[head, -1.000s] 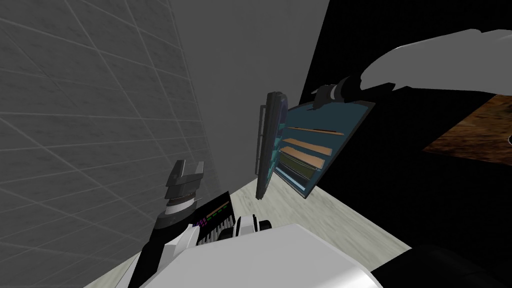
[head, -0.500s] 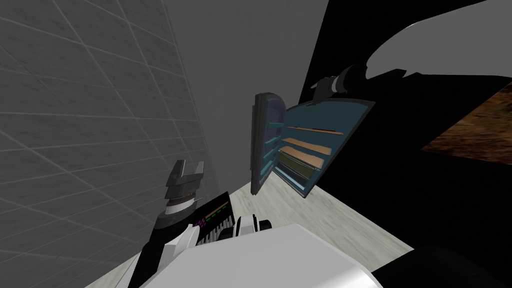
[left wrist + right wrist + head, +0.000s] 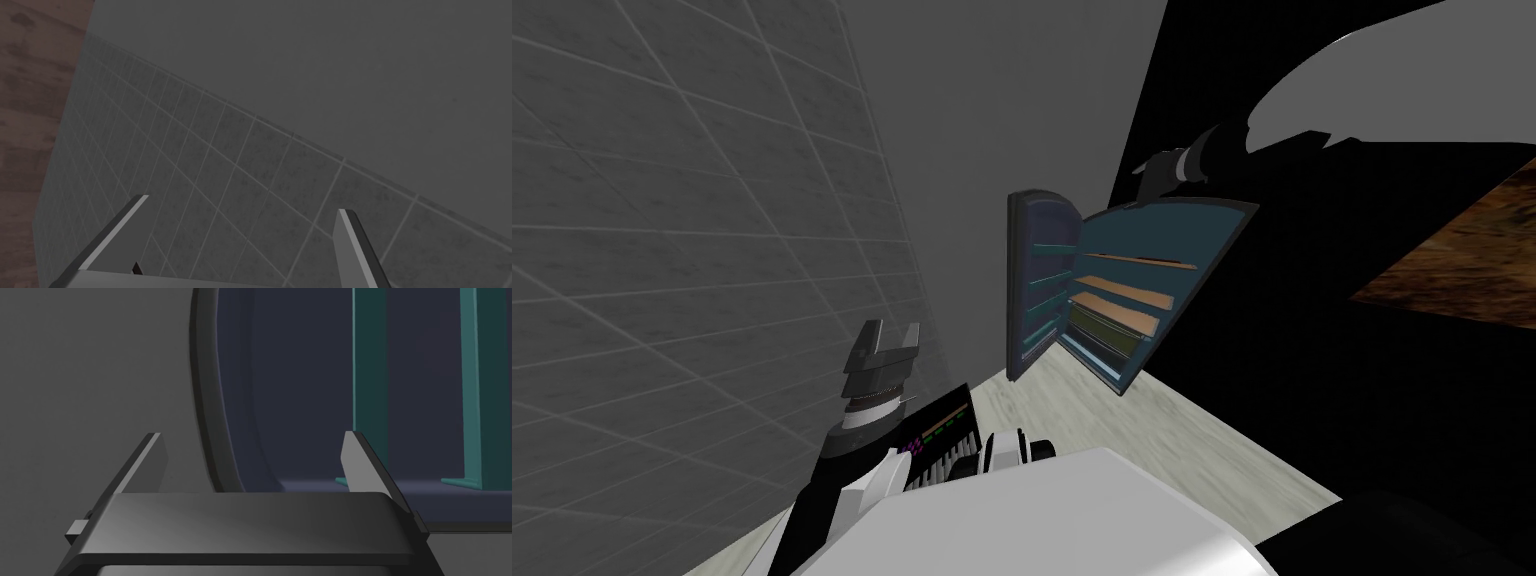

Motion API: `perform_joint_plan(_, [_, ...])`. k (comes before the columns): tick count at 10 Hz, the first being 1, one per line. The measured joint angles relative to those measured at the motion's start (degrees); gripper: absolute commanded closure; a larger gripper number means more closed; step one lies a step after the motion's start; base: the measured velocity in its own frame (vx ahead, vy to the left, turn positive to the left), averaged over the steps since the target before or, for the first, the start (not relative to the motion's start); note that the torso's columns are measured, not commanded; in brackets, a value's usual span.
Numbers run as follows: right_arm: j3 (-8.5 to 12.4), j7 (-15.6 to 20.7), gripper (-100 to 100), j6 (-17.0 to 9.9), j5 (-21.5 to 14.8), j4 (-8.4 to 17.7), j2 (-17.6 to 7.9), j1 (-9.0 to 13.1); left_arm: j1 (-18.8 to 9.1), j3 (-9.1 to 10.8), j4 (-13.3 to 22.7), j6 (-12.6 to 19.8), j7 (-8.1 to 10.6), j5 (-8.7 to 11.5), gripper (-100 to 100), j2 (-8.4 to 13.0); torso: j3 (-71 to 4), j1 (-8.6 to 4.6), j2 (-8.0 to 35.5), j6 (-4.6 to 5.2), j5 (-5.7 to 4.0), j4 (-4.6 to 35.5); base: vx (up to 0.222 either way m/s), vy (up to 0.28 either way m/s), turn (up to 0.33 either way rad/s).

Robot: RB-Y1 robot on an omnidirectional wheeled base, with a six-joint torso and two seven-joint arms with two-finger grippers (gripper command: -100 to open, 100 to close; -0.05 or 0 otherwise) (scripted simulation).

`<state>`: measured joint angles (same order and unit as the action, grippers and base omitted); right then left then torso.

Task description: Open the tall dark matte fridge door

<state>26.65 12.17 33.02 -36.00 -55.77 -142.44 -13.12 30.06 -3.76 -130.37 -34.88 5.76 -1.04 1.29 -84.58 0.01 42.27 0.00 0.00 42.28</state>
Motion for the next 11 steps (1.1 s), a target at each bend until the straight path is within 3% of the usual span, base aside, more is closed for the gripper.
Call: perform_joint_plan(11, [0.19,-0.65,-100,0.88,0.14,0.49,-1.08,0.44,0.0,0.0,0.0,0.0,0.0,0.0,0,0.0,0.01,-0.02,0.02,0.01,-0.01,0.01,0.002,-0.004,-0.004])
